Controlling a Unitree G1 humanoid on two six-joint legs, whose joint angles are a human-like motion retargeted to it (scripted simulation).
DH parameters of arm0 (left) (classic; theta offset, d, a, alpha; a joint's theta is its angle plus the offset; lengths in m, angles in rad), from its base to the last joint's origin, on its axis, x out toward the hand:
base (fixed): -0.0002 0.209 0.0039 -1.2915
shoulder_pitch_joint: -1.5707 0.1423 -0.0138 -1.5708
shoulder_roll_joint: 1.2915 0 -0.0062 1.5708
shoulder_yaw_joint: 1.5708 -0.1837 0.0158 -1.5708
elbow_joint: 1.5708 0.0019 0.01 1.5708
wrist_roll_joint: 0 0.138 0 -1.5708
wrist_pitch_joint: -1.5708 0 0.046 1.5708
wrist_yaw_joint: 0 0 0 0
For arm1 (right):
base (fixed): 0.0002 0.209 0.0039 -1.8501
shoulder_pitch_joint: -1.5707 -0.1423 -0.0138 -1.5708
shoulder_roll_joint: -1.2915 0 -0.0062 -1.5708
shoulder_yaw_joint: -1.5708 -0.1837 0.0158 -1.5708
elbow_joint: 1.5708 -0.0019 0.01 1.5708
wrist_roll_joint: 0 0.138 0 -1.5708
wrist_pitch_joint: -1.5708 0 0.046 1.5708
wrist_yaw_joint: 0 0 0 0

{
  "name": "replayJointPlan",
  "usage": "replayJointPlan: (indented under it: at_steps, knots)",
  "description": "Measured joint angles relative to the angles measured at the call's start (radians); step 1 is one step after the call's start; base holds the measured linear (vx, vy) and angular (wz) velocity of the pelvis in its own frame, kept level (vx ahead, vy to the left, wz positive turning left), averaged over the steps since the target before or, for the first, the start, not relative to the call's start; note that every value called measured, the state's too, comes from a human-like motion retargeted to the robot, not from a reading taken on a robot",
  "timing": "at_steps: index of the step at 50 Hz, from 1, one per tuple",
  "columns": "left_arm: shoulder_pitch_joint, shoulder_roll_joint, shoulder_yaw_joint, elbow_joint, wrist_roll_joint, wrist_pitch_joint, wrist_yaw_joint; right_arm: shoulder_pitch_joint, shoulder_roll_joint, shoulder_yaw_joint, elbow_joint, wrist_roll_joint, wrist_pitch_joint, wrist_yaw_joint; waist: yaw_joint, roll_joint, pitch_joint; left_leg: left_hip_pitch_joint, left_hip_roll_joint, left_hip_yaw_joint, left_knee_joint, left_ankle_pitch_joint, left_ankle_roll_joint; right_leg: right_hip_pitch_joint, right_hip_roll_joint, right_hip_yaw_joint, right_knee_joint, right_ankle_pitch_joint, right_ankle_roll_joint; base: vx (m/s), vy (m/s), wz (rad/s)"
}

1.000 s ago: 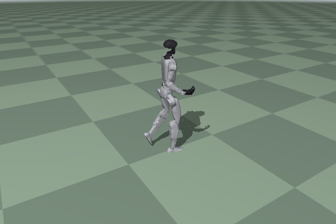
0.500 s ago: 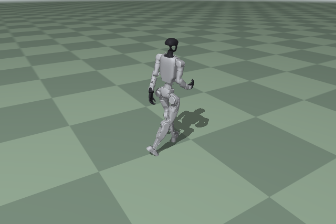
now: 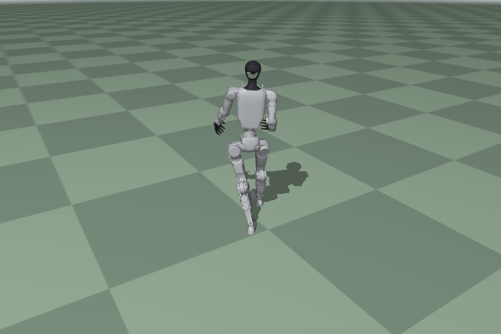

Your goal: Walk run

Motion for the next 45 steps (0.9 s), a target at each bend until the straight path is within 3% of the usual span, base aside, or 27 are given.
replayJointPlan:
  at_steps: [3,5,7,9,11,12,13,15,17,20,23,27,30,33,35,37,40,42,45]
  knots:
    - [0.063,-0.030,0.041,0.069,-0.035,0.017,0.017,-0.001,-0.001,0.012,-0.007,-0.013,0.010,0.019,-0.040,0.014,-0.015,0.049,-0.008,0.023,0.014,0.085,0.000,0.027,0.021,0.018,0.076,0.043,-0.098,0.80,-0.11,0.83]
    - [0.111,-0.061,0.080,0.161,-0.037,0.031,0.015,0.010,-0.007,0.010,-0.017,-0.031,0.011,0.026,-0.106,0.038,-0.027,0.076,-0.014,0.021,0.050,0.191,-0.012,0.047,-0.005,-0.011,0.118,0.118,-0.088,0.93,-0.11,1.71]
    - [0.163,-0.080,0.105,0.271,-0.015,0.066,0.021,0.035,0.000,0.007,-0.028,-0.038,0.003,0.020,-0.158,0.077,-0.042,0.050,0.020,0.021,0.153,0.356,-0.097,0.079,-0.017,-0.039,0.158,0.068,-0.103,0.89,-0.36,1.84]
    - [0.218,-0.101,0.101,0.367,0.024,0.137,0.050,0.051,0.012,-0.012,-0.022,-0.016,0.011,0.014,-0.134,0.089,-0.055,-0.019,0.054,0.103,0.295,0.551,-0.224,0.098,-0.002,0.012,0.195,0.013,-0.137,0.93,-0.45,1.13]
    - [0.271,-0.113,0.090,0.445,0.045,0.212,0.094,0.054,0.020,-0.017,-0.011,0.015,0.027,0.011,-0.120,0.070,-0.063,-0.111,0.104,0.236,0.471,0.670,-0.342,0.142,-0.050,-0.117,0.202,-0.024,-0.164,0.78,-0.39,0.98]
    - [0.299,-0.114,0.094,0.476,0.055,0.241,0.109,0.051,0.022,-0.010,-0.006,0.024,0.031,0.007,-0.112,0.052,-0.066,-0.153,0.127,0.310,0.547,0.698,-0.369,0.167,-0.073,-0.187,0.198,-0.039,-0.178,0.81,-0.46,0.55]
    - [0.330,-0.116,0.111,0.496,0.071,0.263,0.111,0.045,0.019,-0.002,-0.003,0.025,0.029,0.000,-0.095,0.028,-0.070,-0.189,0.148,0.391,0.595,0.698,-0.342,0.189,-0.079,-0.188,0.194,-0.058,-0.191,0.77,-0.42,0.59]
    - [0.404,-0.132,0.125,0.501,0.100,0.298,0.076,0.020,0.015,0.001,0.009,0.013,0.022,-0.019,-0.100,0.000,-0.073,-0.283,0.162,0.451,0.677,0.555,-0.243,0.228,-0.076,-0.159,0.187,-0.092,-0.202,0.59,-0.30,0.95]
    - [0.478,-0.158,0.127,0.484,0.118,0.306,0.030,-0.005,0.003,0.001,0.012,0.000,0.013,-0.031,-0.062,-0.021,-0.067,-0.394,0.185,0.510,0.719,0.437,-0.191,0.271,-0.096,-0.226,0.160,-0.103,-0.201,0.42,-0.22,0.57]
    - [0.571,-0.177,0.138,0.474,0.132,0.285,0.013,-0.028,-0.017,0.005,0.002,0.012,-0.006,-0.022,0.008,-0.048,-0.054,-0.558,0.126,0.479,0.661,0.317,-0.170,0.332,-0.074,-0.261,0.124,-0.127,-0.213,0.70,-0.33,0.19]
    - [0.638,-0.178,0.155,0.480,0.131,0.289,0.039,-0.059,-0.036,-0.001,-0.006,0.050,-0.016,-0.001,0.078,-0.054,-0.034,-0.653,0.143,0.476,0.454,0.252,-0.141,0.395,-0.028,-0.318,0.095,-0.164,-0.215,0.87,-0.36,0.30]
    - [0.695,-0.190,0.190,0.503,0.096,0.310,0.069,-0.102,-0.061,-0.021,-0.006,0.077,-0.023,0.020,0.144,-0.045,0.002,-0.680,0.201,0.598,0.091,0.242,-0.136,0.488,0.038,-0.343,0.074,-0.218,-0.207,0.69,-0.25,0.35]
    - [0.735,-0.218,0.235,0.503,0.052,0.335,0.061,-0.130,-0.069,-0.031,0.001,0.069,-0.029,0.018,0.143,-0.033,0.014,-0.663,0.124,0.601,-0.152,0.195,-0.135,0.572,0.082,-0.419,0.056,-0.218,-0.185,1.00,-0.22,0.75]
    - [0.757,-0.251,0.278,0.503,0.024,0.345,0.040,-0.124,-0.058,-0.028,0.011,0.058,-0.028,0.014,0.174,-0.062,0.003,-0.622,0.098,0.576,-0.150,0.183,-0.082,0.618,0.059,-0.413,0.090,-0.127,-0.133,1.04,-0.16,0.01]
    - [0.762,-0.270,0.308,0.503,0.012,0.340,0.032,-0.105,-0.040,-0.026,0.016,0.053,-0.023,0.014,0.204,-0.081,-0.016,-0.575,0.113,0.662,-0.123,0.174,-0.071,0.634,0.040,-0.391,0.130,0.007,-0.095,1.01,-0.10,-0.52]
    - [0.751,-0.278,0.332,0.503,-0.013,0.324,0.026,-0.075,-0.014,-0.015,0.018,0.046,-0.019,0.019,0.225,-0.088,-0.043,-0.555,0.102,0.611,-0.106,0.213,-0.031,0.631,0.025,-0.357,0.197,0.224,-0.080,1.19,-0.09,-0.35]
    - [0.694,-0.269,0.332,0.503,-0.099,0.310,0.022,-0.028,0.022,0.032,0.017,0.039,-0.011,0.022,0.151,-0.047,-0.066,-0.511,0.133,0.535,-0.028,0.143,-0.001,0.576,0.022,-0.380,0.415,0.505,-0.102,1.33,-0.13,0.75]
    - [0.617,-0.246,0.297,0.503,-0.148,0.294,0.032,-0.011,0.023,0.055,0.012,0.044,-0.008,0.013,0.119,-0.058,-0.035,-0.432,0.095,0.500,-0.004,0.091,0.000,0.475,-0.026,-0.362,0.746,0.511,-0.118,0.92,-0.19,0.98]
    - [0.473,-0.201,0.242,0.441,-0.174,0.264,0.049,0.002,0.030,0.047,0.009,0.048,-0.005,0.029,0.110,0.039,-0.050,-0.343,0.155,0.403,-0.046,0.059,0.000,0.368,0.112,-0.312,0.751,0.429,-0.117,0.94,-0.10,0.70]
